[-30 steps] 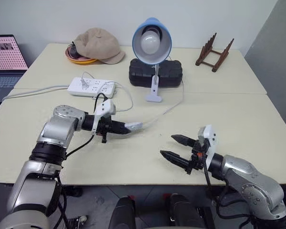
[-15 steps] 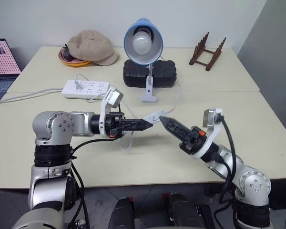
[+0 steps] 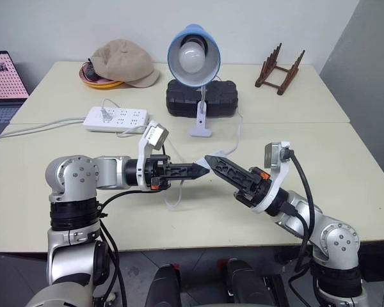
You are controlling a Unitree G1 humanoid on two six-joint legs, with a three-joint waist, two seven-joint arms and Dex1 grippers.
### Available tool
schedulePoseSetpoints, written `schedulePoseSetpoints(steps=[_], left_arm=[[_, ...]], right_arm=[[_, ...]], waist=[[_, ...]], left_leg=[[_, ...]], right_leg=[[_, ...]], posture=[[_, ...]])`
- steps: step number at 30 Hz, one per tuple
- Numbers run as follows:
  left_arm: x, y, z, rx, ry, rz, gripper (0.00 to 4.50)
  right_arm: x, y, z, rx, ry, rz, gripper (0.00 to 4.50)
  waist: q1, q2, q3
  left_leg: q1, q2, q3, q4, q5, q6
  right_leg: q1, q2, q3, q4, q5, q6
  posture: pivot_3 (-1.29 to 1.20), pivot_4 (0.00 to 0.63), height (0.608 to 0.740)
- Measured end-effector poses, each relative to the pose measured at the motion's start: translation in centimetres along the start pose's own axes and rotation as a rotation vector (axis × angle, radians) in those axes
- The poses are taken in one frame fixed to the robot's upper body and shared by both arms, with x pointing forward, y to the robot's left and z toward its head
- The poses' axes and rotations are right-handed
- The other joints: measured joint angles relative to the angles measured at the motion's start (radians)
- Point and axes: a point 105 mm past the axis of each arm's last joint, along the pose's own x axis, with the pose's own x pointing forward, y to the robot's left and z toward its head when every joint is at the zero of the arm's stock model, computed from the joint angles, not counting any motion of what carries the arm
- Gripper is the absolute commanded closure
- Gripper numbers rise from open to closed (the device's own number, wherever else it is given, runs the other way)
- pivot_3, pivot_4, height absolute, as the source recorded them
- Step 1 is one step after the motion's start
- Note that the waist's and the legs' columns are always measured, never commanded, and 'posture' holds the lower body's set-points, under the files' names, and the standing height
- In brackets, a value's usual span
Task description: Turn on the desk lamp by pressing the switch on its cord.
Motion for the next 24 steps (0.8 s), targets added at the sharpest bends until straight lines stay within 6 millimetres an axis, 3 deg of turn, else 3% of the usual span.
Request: schedulePoseSetpoints(steps=[2, 5, 18, 20, 24], left_arm=[[0.04, -0.07, -0.04, 0.003, 0.001, 0.000, 4.14], [0.10, -0.19, -0.22, 0.007, 0.003, -0.003, 4.14], [0.19, -0.58, -0.23, 0.016, -0.007, -0.024, 4.14], [0.19, -0.66, -0.16, 0.021, -0.011, -0.029, 4.14], [0.19, -0.77, -0.11, 0.024, -0.013, -0.034, 4.14]], right_arm=[[-0.05, -0.13, -0.06, 0.000, 0.006, -0.004, 0.00], [-0.05, -0.25, -0.17, 0.004, 0.014, -0.006, 0.49], [-0.09, -0.68, -0.56, 0.015, 0.037, -0.014, 3.46], [-0.09, -0.58, -0.44, 0.017, 0.030, -0.006, 3.71], [-0.09, -0.49, -0.40, 0.021, 0.027, 0.001, 3.72]], waist=[[0.000, 0.000, 0.000], [0.000, 0.000, 0.000], [0.000, 0.000, 0.000], [0.000, 0.000, 0.000], [0.000, 0.000, 0.000]], left_leg=[[0.000, 0.000, 0.000, 0.000, 0.000, 0.000], [0.000, 0.000, 0.000, 0.000, 0.000, 0.000], [0.000, 0.000, 0.000, 0.000, 0.000, 0.000], [0.000, 0.000, 0.000, 0.000, 0.000, 0.000], [0.000, 0.000, 0.000, 0.000, 0.000, 0.000]], right_leg=[[0.000, 0.000, 0.000, 0.000, 0.000, 0.000], [0.000, 0.000, 0.000, 0.000, 0.000, 0.000], [0.000, 0.000, 0.000, -0.001, 0.000, 0.000], [0.000, 0.000, 0.000, -0.001, 0.000, 0.000], [0.000, 0.000, 0.000, -0.001, 0.000, 0.000]], posture=[[0.00, 0.150, 0.740], [0.00, 0.150, 0.740], [0.00, 0.150, 0.740], [0.00, 0.150, 0.740], [0.00, 0.150, 0.740]])
